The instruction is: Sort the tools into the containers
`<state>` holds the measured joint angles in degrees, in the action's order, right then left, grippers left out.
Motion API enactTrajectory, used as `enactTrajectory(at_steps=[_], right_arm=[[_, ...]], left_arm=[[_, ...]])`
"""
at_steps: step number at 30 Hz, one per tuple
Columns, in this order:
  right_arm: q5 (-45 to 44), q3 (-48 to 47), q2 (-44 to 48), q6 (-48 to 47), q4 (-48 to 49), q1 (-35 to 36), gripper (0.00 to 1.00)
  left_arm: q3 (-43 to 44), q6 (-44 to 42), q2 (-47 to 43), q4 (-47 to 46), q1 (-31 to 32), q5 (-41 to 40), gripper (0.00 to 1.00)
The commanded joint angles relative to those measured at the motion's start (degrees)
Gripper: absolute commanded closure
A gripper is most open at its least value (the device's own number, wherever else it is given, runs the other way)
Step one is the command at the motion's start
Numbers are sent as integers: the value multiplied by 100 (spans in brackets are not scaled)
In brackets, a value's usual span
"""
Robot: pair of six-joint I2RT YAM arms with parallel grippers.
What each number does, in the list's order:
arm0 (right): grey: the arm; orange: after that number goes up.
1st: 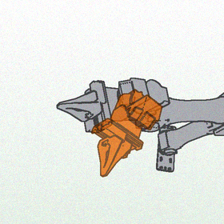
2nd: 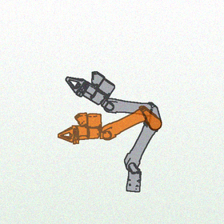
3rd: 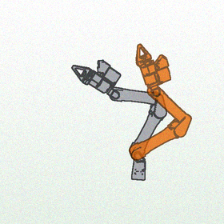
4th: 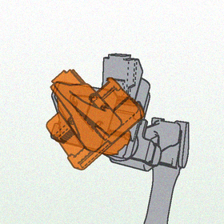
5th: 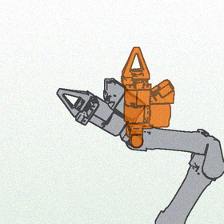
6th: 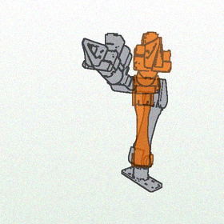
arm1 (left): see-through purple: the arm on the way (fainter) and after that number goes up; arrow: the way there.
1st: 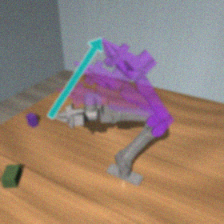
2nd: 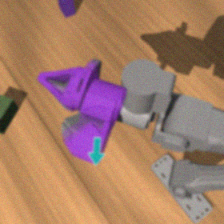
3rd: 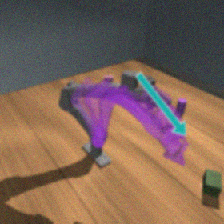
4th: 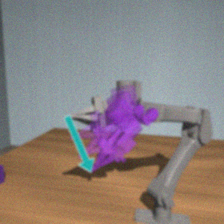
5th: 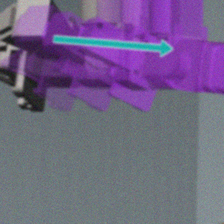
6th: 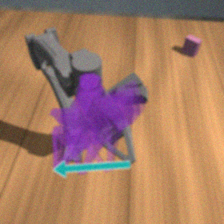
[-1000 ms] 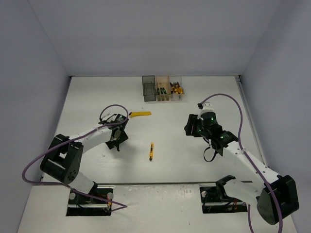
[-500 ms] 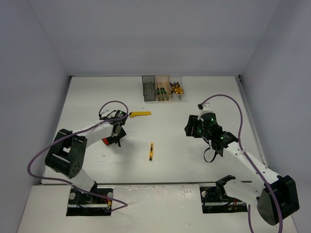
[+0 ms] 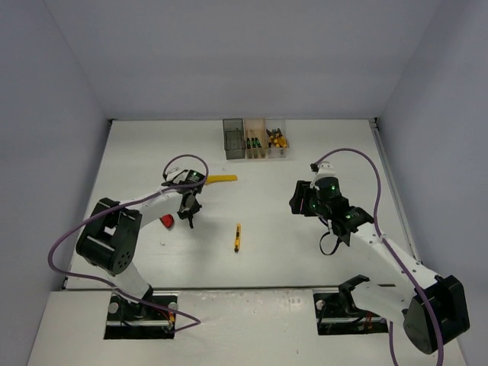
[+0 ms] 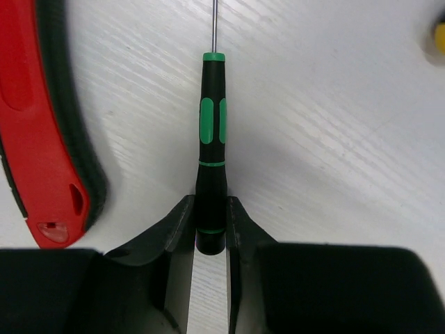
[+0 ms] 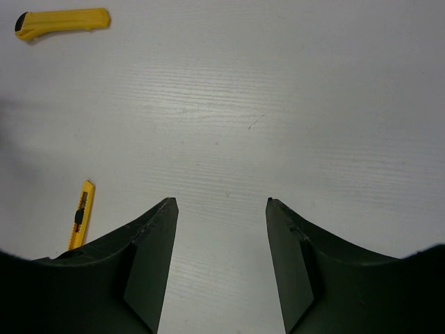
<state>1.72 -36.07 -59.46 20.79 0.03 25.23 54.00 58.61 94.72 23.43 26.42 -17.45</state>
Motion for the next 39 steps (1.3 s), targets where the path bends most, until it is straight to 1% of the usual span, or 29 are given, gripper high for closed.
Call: enactTrajectory(at_steps=[1, 3, 5, 8, 12, 15, 18, 21, 29, 39], right_arm=[[204, -234, 20, 69, 340, 43, 49], [353, -324, -6, 102, 349, 43, 49], [536, -405, -51, 147, 373, 47, 49], [842, -562, -138, 283, 469, 67, 49], [1199, -791, -276, 517, 677, 111, 49], [1441, -960, -449, 747, 986, 234, 49], [1547, -1129, -670, 880, 1299, 441, 49], [1624, -1333, -950, 1019, 1586, 657, 49], [1763, -1437, -1520, 1482, 2407, 914, 49], [1779, -1376, -1856, 1709, 2753, 1138, 50]], left_arm=[[98, -283, -171, 33, 514, 333, 100], [138, -405, -400, -33, 701, 280, 100], [151, -683, -636, -301, 1025, 323, 100], [17, -992, -1094, -832, 1242, 519, 100], [-445, -1276, -1781, -2059, 1304, 1239, 100], [-661, -1549, -2121, -2743, 1347, 1711, 100], [-736, -1676, -2273, -3112, 1418, 2103, 100], [-772, -1721, -2365, -3362, 1502, 2340, 100], [-865, -1545, -2423, -3663, 1621, 2439, 100], [-860, -1524, -2470, -3776, 1673, 2378, 100]])
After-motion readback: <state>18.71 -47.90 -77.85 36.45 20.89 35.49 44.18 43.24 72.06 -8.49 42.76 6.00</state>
